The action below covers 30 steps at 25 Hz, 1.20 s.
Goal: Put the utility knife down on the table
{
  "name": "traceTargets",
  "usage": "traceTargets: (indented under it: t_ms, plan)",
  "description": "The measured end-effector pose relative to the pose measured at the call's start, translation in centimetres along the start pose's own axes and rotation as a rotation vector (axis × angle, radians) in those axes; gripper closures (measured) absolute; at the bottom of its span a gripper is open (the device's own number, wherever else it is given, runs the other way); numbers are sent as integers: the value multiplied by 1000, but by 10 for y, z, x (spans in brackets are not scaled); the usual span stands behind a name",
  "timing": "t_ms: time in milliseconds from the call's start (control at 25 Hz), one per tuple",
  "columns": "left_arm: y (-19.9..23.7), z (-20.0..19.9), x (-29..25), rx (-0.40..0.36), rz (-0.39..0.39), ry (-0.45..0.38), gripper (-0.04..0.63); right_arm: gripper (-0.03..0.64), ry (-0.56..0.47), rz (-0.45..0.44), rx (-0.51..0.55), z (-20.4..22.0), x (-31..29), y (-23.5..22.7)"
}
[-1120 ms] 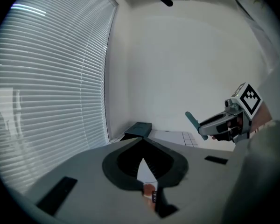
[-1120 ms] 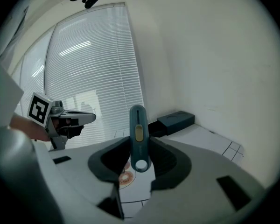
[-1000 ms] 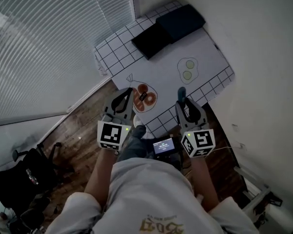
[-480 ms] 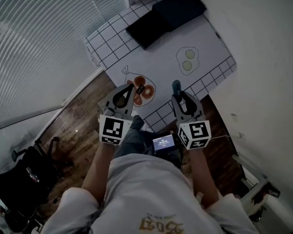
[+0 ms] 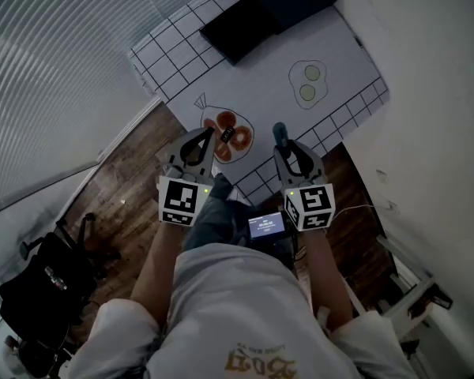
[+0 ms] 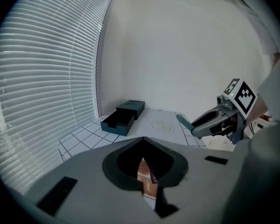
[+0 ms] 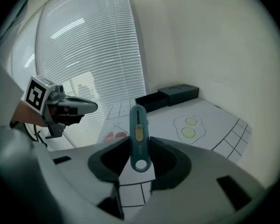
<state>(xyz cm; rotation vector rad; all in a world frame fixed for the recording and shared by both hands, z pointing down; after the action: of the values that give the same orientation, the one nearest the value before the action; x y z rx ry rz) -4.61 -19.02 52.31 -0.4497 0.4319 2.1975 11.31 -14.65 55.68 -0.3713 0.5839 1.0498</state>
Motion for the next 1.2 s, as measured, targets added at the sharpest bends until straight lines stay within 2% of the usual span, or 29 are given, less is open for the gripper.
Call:
traceTargets:
  t_ms: [760,1200]
  plan:
    - [5,51,-15,60,31,95,588,479,147,-8,93,49,-40,8]
    - [-1,64,-21,72,49,119,588,479,217,-32,170,66,-52,17]
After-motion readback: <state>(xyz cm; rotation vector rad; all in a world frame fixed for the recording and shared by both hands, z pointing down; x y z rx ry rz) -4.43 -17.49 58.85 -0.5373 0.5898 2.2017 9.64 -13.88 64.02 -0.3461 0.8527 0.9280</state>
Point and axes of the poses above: the fingertips, and each gripper's own axes: x backward along the fingers, y to its left, z out of its underside, the point moved 1 cm from there along x, backward along the fingers, and after that the axes turned 8 degrees about x, right-handed, at the moved point
